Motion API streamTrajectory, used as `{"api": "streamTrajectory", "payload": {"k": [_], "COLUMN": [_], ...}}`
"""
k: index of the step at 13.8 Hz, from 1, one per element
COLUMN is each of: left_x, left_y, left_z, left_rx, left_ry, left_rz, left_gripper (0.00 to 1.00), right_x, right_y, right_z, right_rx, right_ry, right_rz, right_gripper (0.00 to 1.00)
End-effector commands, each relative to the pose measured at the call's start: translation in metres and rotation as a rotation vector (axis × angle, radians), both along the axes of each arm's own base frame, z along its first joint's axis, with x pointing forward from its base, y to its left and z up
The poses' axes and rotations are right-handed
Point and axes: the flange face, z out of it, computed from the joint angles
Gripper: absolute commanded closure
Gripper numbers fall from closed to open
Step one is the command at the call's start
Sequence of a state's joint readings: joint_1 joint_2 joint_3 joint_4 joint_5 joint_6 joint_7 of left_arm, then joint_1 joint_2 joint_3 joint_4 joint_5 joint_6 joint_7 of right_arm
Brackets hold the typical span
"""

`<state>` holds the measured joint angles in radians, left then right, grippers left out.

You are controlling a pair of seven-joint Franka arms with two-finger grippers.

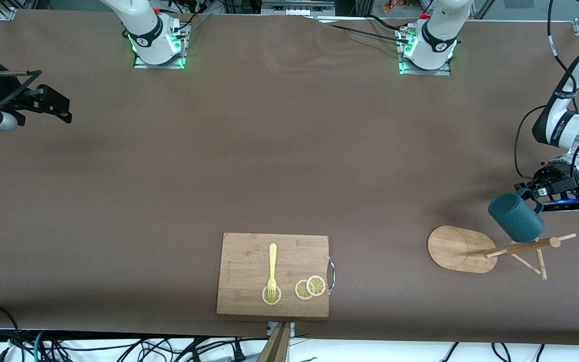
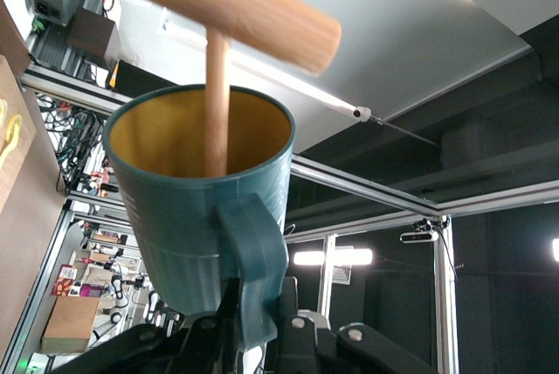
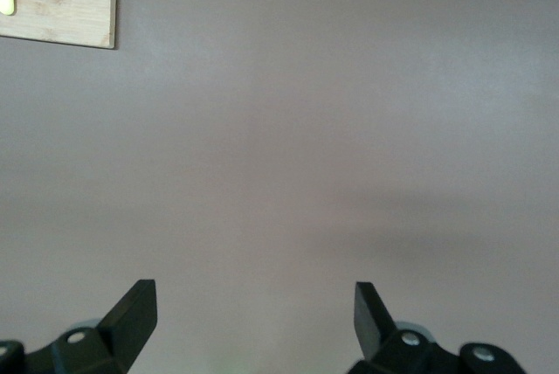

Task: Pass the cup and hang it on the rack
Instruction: 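Carry the teal mug to the wooden rack and hang it on a peg, then open the left gripper and pull it away from the mug handle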

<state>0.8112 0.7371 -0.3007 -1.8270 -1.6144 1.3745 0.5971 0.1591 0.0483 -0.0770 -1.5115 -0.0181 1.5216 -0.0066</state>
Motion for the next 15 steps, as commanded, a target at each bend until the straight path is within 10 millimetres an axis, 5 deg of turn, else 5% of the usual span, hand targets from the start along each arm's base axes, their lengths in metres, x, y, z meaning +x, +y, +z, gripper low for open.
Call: {"api": "streamTrajectory", "payload": {"k": [1,3,7,8,10,15], "left_x": [0.009,0.011,0.01,0.008,0.0,-0.022], "left_y": [0.007,0.011,0.017,0.02,0.024,0.032], "left_z": [-0.005,-0.013,-0.022,-0.022,-0.02,-0.006], "left_rx": [-0.017,-0.015,-0.023,-0.024,0.03,0.234], "left_ry": [0.012,0.021,0.028,0.024,-0.011,-0.057], "left_rz": [0.029,0.04,0.045,0.046,0.03,-0.13], "left_gripper": [1.0,0.97,0.68,0.56,0.0,0.0], "right_x": [-0.001,-0.003,-0.007,-0.007,-0.007,-0.007], "right_y": [0.002,0.01,0.009,0.009,0.012,0.018], "right_z": [0.0,-0.001,0.008,0.009,0.011,0.007], "right_rx": [-0.011,-0.013,-0.011,-0.01,-0.012,-0.016], "right_ry": [0.007,0.016,0.0,-0.004,-0.008,-0.003], "right_rz": [0.023,0.035,0.033,0.032,0.032,0.042], "right_gripper": [0.0,0.0,0.0,0.0,0.0,0.0]}}
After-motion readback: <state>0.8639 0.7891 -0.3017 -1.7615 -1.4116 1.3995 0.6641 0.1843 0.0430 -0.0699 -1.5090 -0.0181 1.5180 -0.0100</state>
